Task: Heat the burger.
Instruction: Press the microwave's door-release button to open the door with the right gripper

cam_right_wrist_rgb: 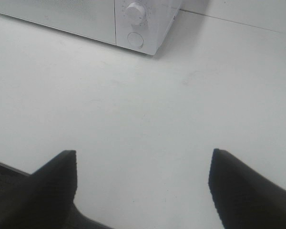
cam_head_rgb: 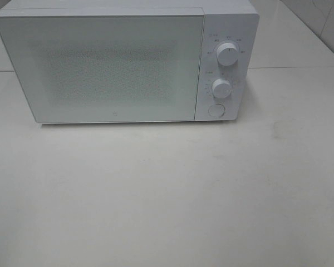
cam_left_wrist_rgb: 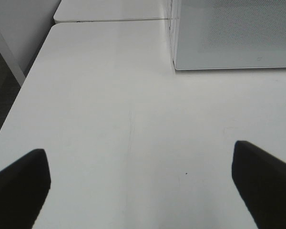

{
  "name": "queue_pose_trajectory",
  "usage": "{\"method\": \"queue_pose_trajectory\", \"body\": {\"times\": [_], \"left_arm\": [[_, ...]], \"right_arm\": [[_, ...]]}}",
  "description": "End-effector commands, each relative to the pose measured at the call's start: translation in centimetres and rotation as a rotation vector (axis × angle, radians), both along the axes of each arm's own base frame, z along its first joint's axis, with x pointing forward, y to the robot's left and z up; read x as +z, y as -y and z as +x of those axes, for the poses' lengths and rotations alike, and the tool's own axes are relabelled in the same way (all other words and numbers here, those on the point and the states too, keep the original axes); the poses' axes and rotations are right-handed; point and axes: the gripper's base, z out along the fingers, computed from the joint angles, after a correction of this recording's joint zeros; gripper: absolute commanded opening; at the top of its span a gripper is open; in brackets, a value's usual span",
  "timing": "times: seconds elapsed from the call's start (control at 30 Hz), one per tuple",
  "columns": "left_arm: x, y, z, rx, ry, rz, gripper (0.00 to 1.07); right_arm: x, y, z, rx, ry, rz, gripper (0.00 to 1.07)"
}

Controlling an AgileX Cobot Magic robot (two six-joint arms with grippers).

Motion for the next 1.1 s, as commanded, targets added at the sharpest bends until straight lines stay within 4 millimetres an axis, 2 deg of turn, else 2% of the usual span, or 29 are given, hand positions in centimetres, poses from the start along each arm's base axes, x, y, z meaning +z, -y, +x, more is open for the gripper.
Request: {"method": "queue_pose_trajectory", "body": {"times": [0.03, 0.23, 0.33, 0.4, 0.43, 0.47, 0.53, 0.57, 0.6, 0.63, 0.7, 0.77, 0.8, 0.83, 0.9, 0.97, 1.0, 1.07, 1.1], "left_arm": [[0.0, 0.0, -0.3, 0.005, 0.028, -0.004, 0.98], [0.0, 0.0, -0.3, 0.005, 0.028, -0.004, 0.98], [0.0, 0.0, -0.3, 0.005, 0.028, -0.004, 0.98], [0.0, 0.0, -0.3, 0.005, 0.028, -0.004, 0.98], [0.0, 0.0, -0.3, 0.005, 0.028, -0.004, 0.98], [0.0, 0.0, -0.3, 0.005, 0.028, -0.004, 0.98], [0.0, 0.0, -0.3, 0.005, 0.028, -0.004, 0.98], [0.0, 0.0, -0.3, 0.005, 0.028, -0.004, 0.98], [0.0, 0.0, -0.3, 0.005, 0.028, -0.004, 0.98], [0.0, 0.0, -0.3, 0.005, 0.028, -0.004, 0.98], [0.0, 0.0, -0.3, 0.005, 0.028, -0.004, 0.98], [0.0, 0.0, -0.3, 0.005, 0.028, -0.004, 0.98], [0.0, 0.0, -0.3, 0.005, 0.028, -0.004, 0.98], [0.0, 0.0, -0.3, 0.005, 0.028, -0.004, 0.98], [0.0, 0.0, -0.3, 0.005, 0.028, -0.004, 0.98], [0.0, 0.0, -0.3, 0.005, 0.028, -0.004, 0.98], [0.0, 0.0, -0.3, 0.005, 0.028, -0.004, 0.98], [0.0, 0.0, -0.3, 0.005, 0.028, -0.004, 0.98], [0.0, 0.0, -0.3, 0.005, 0.028, -0.004, 0.98]], "right_arm": [[0.1, 0.0, -0.3, -0.005, 0.033, 0.019, 0.75], [0.5, -0.1, 0.1, -0.013, 0.022, 0.029, 0.75], [1.3, -0.4, 1.0, -0.025, 0.021, 0.05, 0.75], [2.0, -0.8, 2.5, -0.024, 0.056, 0.061, 0.75], [2.0, -0.8, 2.5, -0.024, 0.056, 0.061, 0.75], [2.4, -1.1, 3.6, -0.024, 0.064, 0.063, 0.75], [2.5, -1.3, 4.2, -0.024, 0.071, 0.065, 0.75], [2.6, -1.6, 5.4, -0.025, 0.079, 0.068, 0.74], [2.6, -1.6, 5.4, -0.025, 0.079, 0.068, 0.74], [2.5, -1.9, 6.6, -0.025, 0.091, 0.072, 0.74], [2.4, -2.1, 7.2, -0.025, 0.092, 0.072, 0.74], [2.0, -2.7, 9.1, -0.026, 0.093, 0.071, 0.74], [2.0, -2.7, 9.1, -0.026, 0.093, 0.071, 0.74], [1.9, -3.0, 10.2, -0.026, 0.093, 0.071, 0.74], [1.8, -3.1, 10.7, -0.026, 0.095, 0.072, 0.74], [1.6, -3.6, 12.5, -0.027, 0.103, 0.074, 0.74], [1.6, -3.6, 12.5, -0.027, 0.103, 0.074, 0.74], [1.3, -4.1, 14.2, -0.027, 0.109, 0.076, 0.74], [1.3, -4.1, 14.2, -0.027, 0.109, 0.076, 0.74]]}}
